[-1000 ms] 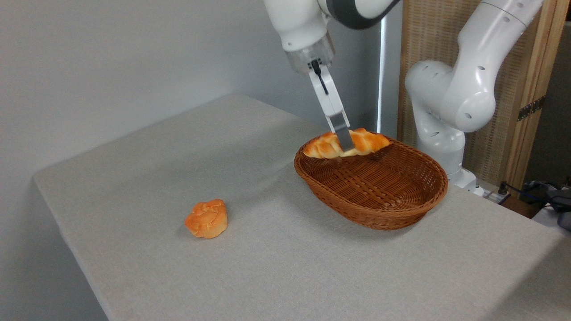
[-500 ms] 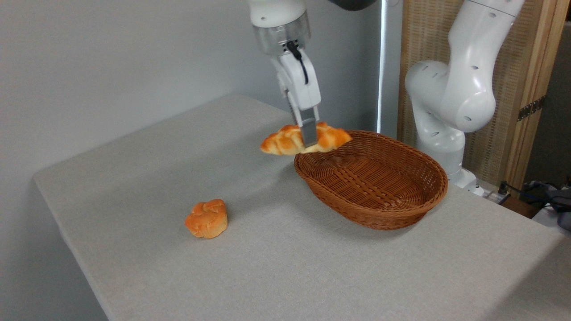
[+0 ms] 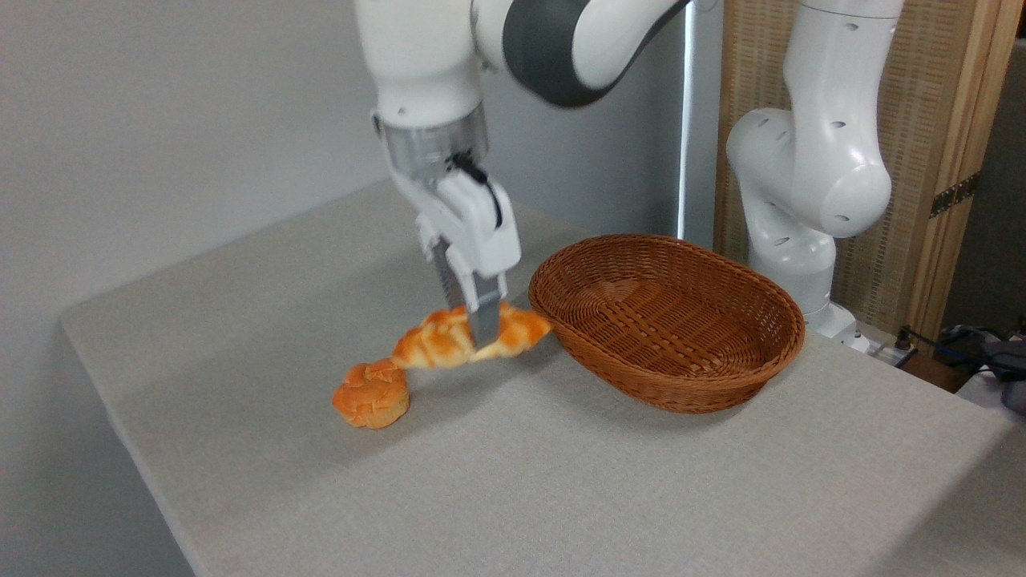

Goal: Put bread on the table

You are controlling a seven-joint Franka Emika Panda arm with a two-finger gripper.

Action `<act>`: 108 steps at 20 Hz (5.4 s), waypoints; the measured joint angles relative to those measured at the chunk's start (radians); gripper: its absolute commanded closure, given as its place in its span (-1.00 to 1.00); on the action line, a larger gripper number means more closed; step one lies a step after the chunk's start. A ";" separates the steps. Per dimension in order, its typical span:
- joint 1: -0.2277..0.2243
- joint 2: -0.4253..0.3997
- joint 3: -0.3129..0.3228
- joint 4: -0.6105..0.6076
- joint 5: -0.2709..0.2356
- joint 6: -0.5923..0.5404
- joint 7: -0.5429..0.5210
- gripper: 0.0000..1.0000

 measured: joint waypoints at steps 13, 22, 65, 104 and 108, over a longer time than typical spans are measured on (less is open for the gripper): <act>0.039 0.174 0.036 0.010 0.015 0.280 -0.046 -0.56; 0.039 0.198 0.036 0.016 0.057 0.283 -0.046 -0.99; 0.165 0.132 -0.112 0.263 0.033 -0.037 -0.225 -1.00; 0.295 0.199 -0.247 0.471 0.033 -0.243 -0.132 -1.00; 0.297 0.198 -0.247 0.471 0.033 -0.244 -0.128 -1.00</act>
